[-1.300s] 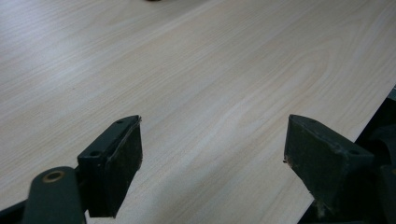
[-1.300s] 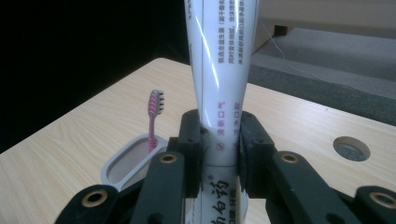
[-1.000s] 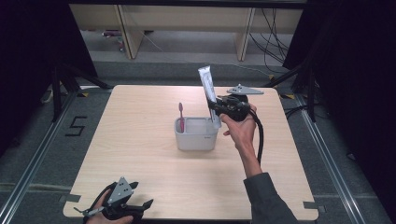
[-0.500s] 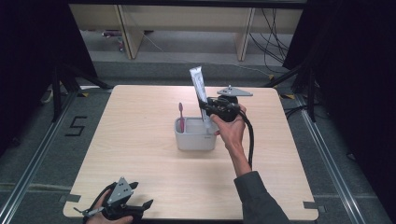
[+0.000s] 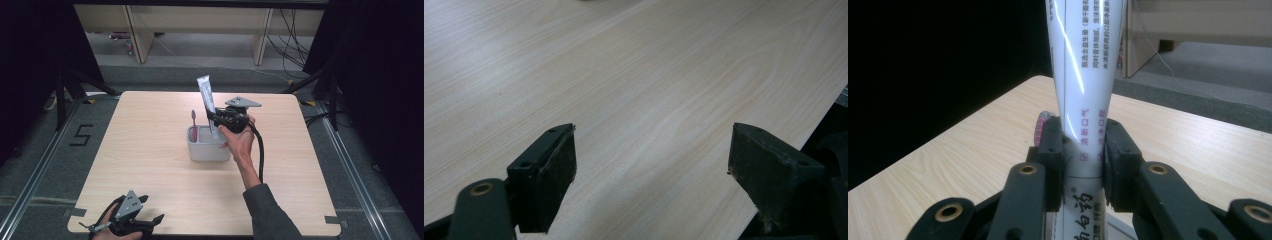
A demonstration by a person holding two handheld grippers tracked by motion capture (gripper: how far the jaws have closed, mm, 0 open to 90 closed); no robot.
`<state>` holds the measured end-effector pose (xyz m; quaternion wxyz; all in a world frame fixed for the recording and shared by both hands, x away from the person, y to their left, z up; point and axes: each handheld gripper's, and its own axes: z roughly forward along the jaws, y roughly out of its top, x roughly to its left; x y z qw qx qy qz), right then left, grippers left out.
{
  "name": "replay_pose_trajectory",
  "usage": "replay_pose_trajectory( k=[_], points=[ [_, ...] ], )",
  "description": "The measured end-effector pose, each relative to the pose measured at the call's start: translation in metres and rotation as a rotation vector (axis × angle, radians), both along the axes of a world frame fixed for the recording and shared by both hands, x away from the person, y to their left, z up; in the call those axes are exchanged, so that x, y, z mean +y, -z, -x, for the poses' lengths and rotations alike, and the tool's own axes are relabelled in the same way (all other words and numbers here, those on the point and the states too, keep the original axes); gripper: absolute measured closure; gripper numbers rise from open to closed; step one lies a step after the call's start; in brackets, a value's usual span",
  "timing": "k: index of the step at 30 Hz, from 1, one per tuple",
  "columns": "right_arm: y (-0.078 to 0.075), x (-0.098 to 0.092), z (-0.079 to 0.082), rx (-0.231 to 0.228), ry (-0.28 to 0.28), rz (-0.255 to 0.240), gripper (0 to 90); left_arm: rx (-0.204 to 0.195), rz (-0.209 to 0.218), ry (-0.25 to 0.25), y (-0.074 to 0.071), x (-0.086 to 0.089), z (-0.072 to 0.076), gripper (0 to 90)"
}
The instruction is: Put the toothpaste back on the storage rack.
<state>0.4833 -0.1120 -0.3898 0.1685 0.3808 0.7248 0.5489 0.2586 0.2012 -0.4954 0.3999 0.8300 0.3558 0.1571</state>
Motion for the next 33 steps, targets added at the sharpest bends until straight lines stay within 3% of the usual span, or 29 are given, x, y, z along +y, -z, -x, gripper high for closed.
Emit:
replay_pose_trajectory(
  k=[1,2,14,15,16,19,20,21,22,23,25,28,29,30,33],
  points=[
    [0.0,0.001,0.002,0.031,0.012,-0.005,74.0,0.0,0.0,0.0,0.0,0.0,0.0,18.7],
    [0.003,0.0,0.0,0.01,0.0,0.0,74.0,0.0,0.0,0.0,0.0,0.0,0.0,18.7],
    [0.014,0.002,0.003,0.014,0.013,0.003,73.8,0.0,0.0,0.002,0.0,0.0,0.0,18.7],
    [0.016,0.002,0.003,0.015,0.003,0.005,73.7,-0.001,0.03,-0.013,0.001,-0.002,0.0,18.7],
    [0.017,0.002,0.002,-0.005,0.004,0.019,73.8,-0.001,0.007,-0.007,0.001,-0.001,0.0,18.7],
    [0.02,0.002,0.003,0.006,0.007,0.016,73.7,-0.002,0.0,-0.003,0.001,-0.001,0.0,18.7],
    [0.022,0.002,0.003,0.021,0.007,0.009,73.6,-0.001,0.023,-0.012,0.001,-0.002,0.0,18.7],
    [0.023,0.002,0.004,0.02,0.016,0.012,73.6,-0.002,0.006,-0.007,0.001,-0.001,0.0,18.7],
    [0.025,0.002,0.003,0.018,0.004,0.012,73.6,0.0,0.031,-0.014,0.002,-0.003,0.0,18.7],
    [0.026,0.002,0.005,0.036,0.012,0.002,73.5,0.0,0.028,-0.008,0.002,-0.002,0.0,18.7],
    [0.028,0.001,0.004,0.025,0.004,0.02,73.4,-0.003,-0.003,0.003,0.001,-0.001,-0.001,18.7],
    [0.031,0.002,0.004,0.029,0.011,0.016,73.3,-0.002,-0.002,0.001,0.001,-0.001,-0.001,18.7],
    [0.031,0.001,0.004,0.02,0.002,0.029,73.2,0.0,0.029,-0.008,0.002,-0.003,0.0,18.7],
    [0.031,0.0,0.005,0.023,0.013,0.044,73.3,0.0,0.028,-0.008,0.002,-0.003,0.0,18.7],
    [0.033,0.002,0.007,0.037,0.012,0.025,73.1,-0.003,-0.004,0.003,0.001,-0.001,-0.001,18.7]
  ],
)
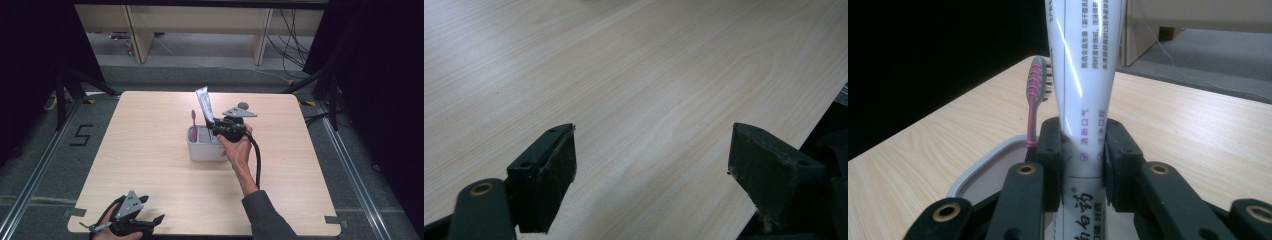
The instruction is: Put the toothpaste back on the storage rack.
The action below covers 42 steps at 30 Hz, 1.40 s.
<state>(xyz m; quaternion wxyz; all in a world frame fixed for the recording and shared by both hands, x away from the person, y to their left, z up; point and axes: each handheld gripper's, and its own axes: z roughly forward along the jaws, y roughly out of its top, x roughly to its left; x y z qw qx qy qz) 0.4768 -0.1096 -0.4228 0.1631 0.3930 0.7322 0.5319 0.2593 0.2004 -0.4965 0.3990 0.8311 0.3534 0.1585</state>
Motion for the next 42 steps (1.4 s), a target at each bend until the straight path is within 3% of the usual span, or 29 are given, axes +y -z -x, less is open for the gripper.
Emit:
replay_pose_trajectory(
  k=[3,4,6,8,9,10,11,12,17,18,20,21,23,24,26,27,29,30,32,36,37,39,40,42],
  points=[
    [0.003,0.0,-0.001,-0.017,-0.008,0.018,72.9,0.0,0.001,-0.001,0.0,0.0,0.0,18.7],
    [0.003,0.0,0.0,0.022,-0.013,0.002,72.8,0.001,0.003,-0.003,0.0,0.0,0.0,18.7],
    [0.004,0.0,0.0,0.028,-0.013,0.003,72.7,0.002,0.005,-0.008,0.0,0.0,0.001,18.8],
    [0.006,0.0,-0.001,0.007,-0.017,0.014,72.5,0.003,0.034,-0.012,0.001,-0.002,0.001,18.8],
    [0.006,0.0,0.0,0.013,-0.012,0.009,72.4,0.003,0.033,-0.011,0.001,-0.002,0.001,18.8],
    [0.006,0.0,0.001,0.029,-0.013,0.01,72.3,0.0,-0.002,0.001,0.0,0.0,0.0,18.8],
    [0.006,-0.001,0.0,0.006,-0.013,0.029,72.1,0.0,0.001,0.0,0.0,0.0,0.0,18.8],
    [0.006,-0.001,0.001,0.014,-0.006,0.031,71.8,0.002,0.025,-0.008,0.0,-0.001,0.001,18.8],
    [0.007,-0.003,0.0,0.012,-0.021,0.052,71.2,0.0,0.002,-0.002,0.0,0.0,0.0,18.8],
    [0.006,-0.004,0.0,0.018,-0.021,0.054,71.1,0.002,0.027,-0.006,0.001,-0.002,0.001,18.8],
    [0.006,-0.004,0.0,0.022,-0.023,0.06,71.1,0.003,0.003,0.006,-0.001,0.0,0.001,18.8],
    [0.007,-0.004,0.0,0.006,-0.021,0.072,70.9,0.002,0.028,-0.007,0.0,-0.002,0.001,18.8],
    [0.007,-0.006,0.0,0.012,-0.018,0.091,68.6,0.0,0.001,-0.001,0.0,0.0,0.0,18.8],
    [0.007,-0.005,0.001,0.034,-0.017,0.072,69.6,0.001,0.024,-0.008,0.001,-0.001,0.001,18.9],
    [0.004,-0.009,0.003,0.012,-0.022,0.04,72.8,0.002,0.027,-0.006,0.0,-0.002,0.001,18.8],
    [0.001,-0.009,0.005,0.038,-0.015,0.023,71.4,0.005,0.001,0.009,0.0,0.0,0.0,18.9],
    [-0.003,-0.012,0.007,0.036,-0.012,0.043,68.7,0.004,0.002,0.01,0.0,0.0,0.001,18.9],
    [-0.004,-0.015,0.008,0.014,-0.018,0.062,68.4,0.004,0.002,0.009,0.0,0.0,0.001,18.9],
    [-0.006,-0.019,0.011,0.023,-0.032,0.069,65.8,0.003,0.001,0.009,0.0,-0.001,0.001,18.9],
    [-0.004,-0.028,0.018,0.05,-0.025,0.057,61.7,0.003,0.014,-0.004,0.001,-0.003,0.001,18.9],
    [-0.003,-0.03,0.02,0.054,-0.02,0.05,61.5,0.002,-0.006,0.002,0.0,-0.001,0.001,18.8],
    [-0.003,-0.035,0.021,0.04,-0.031,0.055,59.9,0.006,0.007,0.001,0.001,-0.002,0.001,18.9],
    [-0.003,-0.037,0.023,0.051,-0.026,0.047,59.3,0.004,-0.018,0.009,0.0,0.0,0.0,18.9],
    [-0.004,-0.04,0.024,0.05,-0.027,0.045,58.1,0.002,-0.018,0.007,0.0,0.0,0.0,18.8]
  ],
)
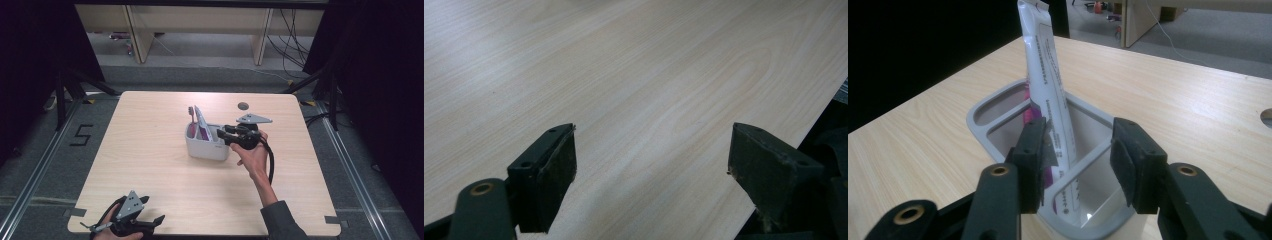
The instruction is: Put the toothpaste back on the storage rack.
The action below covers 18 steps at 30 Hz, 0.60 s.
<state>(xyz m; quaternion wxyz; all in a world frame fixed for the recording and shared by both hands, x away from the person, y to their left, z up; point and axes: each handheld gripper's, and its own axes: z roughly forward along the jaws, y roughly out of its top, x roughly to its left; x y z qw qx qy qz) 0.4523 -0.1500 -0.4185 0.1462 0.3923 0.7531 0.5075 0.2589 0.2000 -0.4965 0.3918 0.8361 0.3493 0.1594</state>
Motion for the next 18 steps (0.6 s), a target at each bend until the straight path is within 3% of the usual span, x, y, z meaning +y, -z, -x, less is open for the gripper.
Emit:
replay_pose_trajectory(
  k=[3,4,5,6,11,14,17,18],
  points=[
    [-0.001,-0.003,0.004,0.007,-0.006,0.004,57.1,0.001,0.011,-0.005,0.0,-0.001,0.0,18.8],
    [-0.002,-0.005,0.006,0.002,-0.004,-0.001,56.7,0.003,0.044,-0.015,0.001,-0.003,0.001,18.8],
    [-0.001,-0.006,0.006,-0.011,-0.008,0.001,55.5,0.001,0.042,-0.015,0.001,-0.003,0.001,18.8],
    [-0.002,-0.007,0.007,0.007,-0.005,0.0,54.9,-0.001,-0.001,0.002,0.0,0.0,0.0,18.9],
    [0.0,-0.012,0.012,0.029,0.014,-0.012,51.6,0.004,0.009,0.0,0.0,0.0,0.0,18.8],
    [0.001,-0.018,0.012,0.014,0.002,-0.006,50.1,0.009,0.014,0.003,0.001,-0.001,0.0,18.8],
    [0.001,-0.021,0.017,0.031,0.019,-0.021,48.7,0.008,0.016,0.001,0.001,-0.001,0.0,18.8],
    [0.001,-0.024,0.017,0.013,0.012,-0.008,48.4,0.008,0.015,-0.002,0.001,-0.001,0.0,18.8]
  ],
)
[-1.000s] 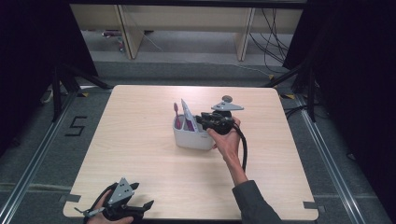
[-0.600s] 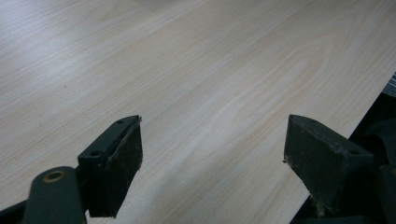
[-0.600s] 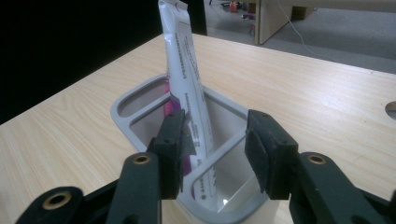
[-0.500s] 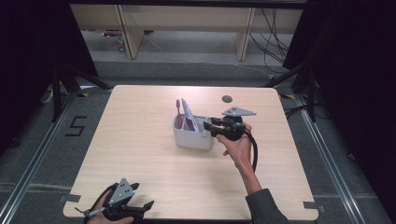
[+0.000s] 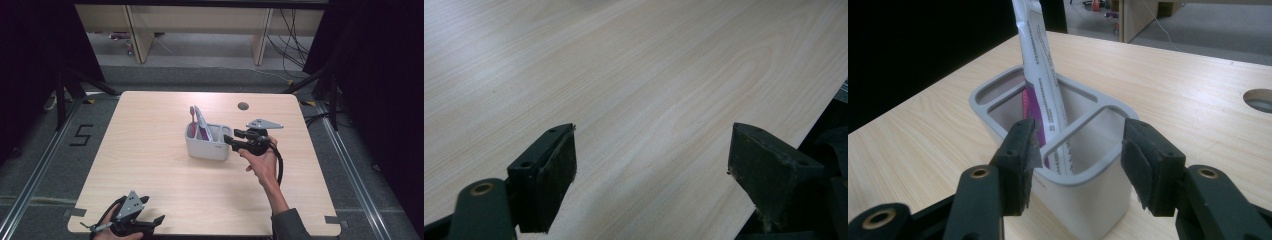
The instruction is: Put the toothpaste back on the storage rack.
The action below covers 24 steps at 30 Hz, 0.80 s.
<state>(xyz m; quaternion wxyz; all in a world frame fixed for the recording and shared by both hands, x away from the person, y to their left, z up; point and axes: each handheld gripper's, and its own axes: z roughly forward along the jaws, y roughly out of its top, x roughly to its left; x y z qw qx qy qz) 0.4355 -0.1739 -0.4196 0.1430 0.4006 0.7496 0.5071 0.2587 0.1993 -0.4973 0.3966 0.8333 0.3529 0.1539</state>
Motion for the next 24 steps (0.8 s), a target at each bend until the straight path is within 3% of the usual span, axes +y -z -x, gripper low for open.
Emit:
replay_pose_trajectory(
  k=[1,2,4,5,6,10,11,12,14,15,18,19,23,24],
  points=[
    [0.0,-0.001,0.002,0.011,0.01,-0.012,47.5,0.001,0.0,-0.001,0.0,0.0,0.0,18.8],
    [0.001,-0.003,0.002,-0.013,0.012,0.01,46.4,0.0,0.0,0.002,0.0,0.0,0.0,18.8],
    [0.001,-0.004,0.005,0.021,0.014,-0.018,44.4,0.001,-0.001,0.002,0.0,0.0,-0.001,18.8],
    [0.001,-0.006,0.005,0.0,0.017,0.002,43.5,0.003,-0.002,0.003,0.0,0.0,-0.001,18.9],
    [0.002,-0.006,0.006,0.018,0.015,-0.017,42.4,0.002,-0.002,0.003,0.0,0.0,-0.001,18.9],
    [0.002,-0.01,0.009,-0.001,0.018,-0.011,39.1,0.002,-0.001,0.003,0.0,0.0,-0.001,18.8],
    [0.001,-0.01,0.01,0.012,0.023,-0.019,38.2,0.001,-0.001,0.004,0.0,0.0,-0.001,18.9],
    [0.001,-0.011,0.01,-0.015,0.027,0.002,37.0,0.004,-0.001,0.004,0.0,0.0,0.0,18.9],
    [0.001,-0.012,0.012,-0.017,0.031,0.011,34.7,0.004,-0.007,0.006,0.001,0.0,-0.001,18.8],
    [0.002,-0.012,0.014,0.007,0.019,-0.009,33.8,0.003,-0.024,0.007,0.001,0.001,-0.001,18.8],
    [0.002,-0.013,0.016,0.017,0.029,-0.007,32.1,0.004,-0.021,0.002,0.0,0.001,-0.001,18.8],
    [0.002,-0.015,0.018,0.035,0.029,-0.02,30.0,0.003,0.014,-0.01,0.001,0.0,-0.001,18.8],
    [0.004,-0.02,0.021,0.014,0.03,0.002,28.1,-0.001,-0.018,0.007,0.0,0.0,-0.002,18.8],
    [0.005,-0.02,0.022,0.015,0.03,-0.007,28.1,-0.003,-0.002,0.0,0.0,-0.001,-0.002,18.8]
  ],
)
